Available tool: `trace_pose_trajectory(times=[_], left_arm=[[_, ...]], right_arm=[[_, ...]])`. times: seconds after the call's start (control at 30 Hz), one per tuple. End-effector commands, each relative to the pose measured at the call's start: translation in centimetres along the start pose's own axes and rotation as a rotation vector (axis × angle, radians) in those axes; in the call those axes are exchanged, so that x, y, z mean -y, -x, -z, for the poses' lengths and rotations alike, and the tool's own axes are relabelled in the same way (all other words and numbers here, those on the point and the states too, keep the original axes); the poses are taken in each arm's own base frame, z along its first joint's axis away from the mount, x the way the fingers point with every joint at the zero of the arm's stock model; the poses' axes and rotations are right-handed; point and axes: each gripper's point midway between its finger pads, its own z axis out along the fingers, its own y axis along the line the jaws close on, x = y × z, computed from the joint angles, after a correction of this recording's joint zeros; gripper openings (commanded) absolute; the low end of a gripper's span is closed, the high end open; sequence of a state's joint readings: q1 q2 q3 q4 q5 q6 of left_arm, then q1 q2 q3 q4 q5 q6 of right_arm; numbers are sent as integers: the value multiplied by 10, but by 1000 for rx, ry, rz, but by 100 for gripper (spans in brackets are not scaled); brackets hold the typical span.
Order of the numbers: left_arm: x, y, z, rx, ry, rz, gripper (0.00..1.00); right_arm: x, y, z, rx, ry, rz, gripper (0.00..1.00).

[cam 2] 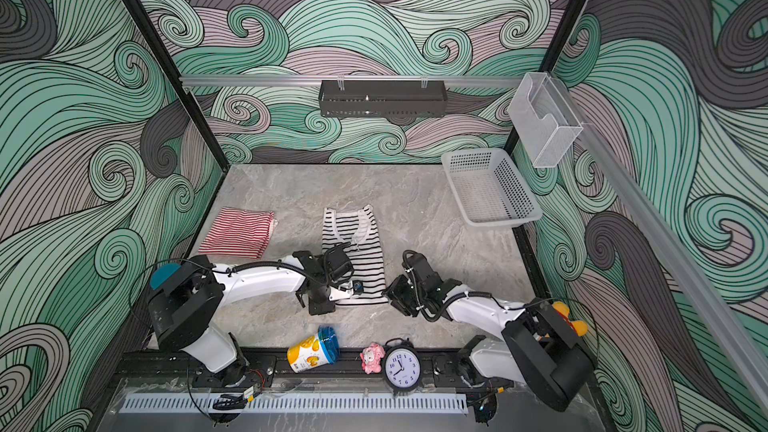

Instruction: Fold and stack the tank tops

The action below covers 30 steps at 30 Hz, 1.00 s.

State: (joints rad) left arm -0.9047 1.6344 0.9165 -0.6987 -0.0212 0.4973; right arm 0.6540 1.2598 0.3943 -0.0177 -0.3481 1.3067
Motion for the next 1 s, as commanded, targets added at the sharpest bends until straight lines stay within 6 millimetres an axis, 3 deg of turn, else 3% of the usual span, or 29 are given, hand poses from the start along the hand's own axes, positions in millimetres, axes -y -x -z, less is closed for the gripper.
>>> trace_pose_trajectory(times=[0.0,0.3,0.7,0.97], left_arm=[[-1,5,6,0,-10,15,0],[-3,10,6,7,-5,29,0],[-2,9,8,9,-12,38,0],[0,7,7,4,-18,43,0]], right_arm=[[23,-4,0,-6,-78,-77,46],[27,-21,2,-37,-47,-132,44],[47,-12,-17,16,-27,-176,43],[61,-6,-8,84,-38,-174,37]])
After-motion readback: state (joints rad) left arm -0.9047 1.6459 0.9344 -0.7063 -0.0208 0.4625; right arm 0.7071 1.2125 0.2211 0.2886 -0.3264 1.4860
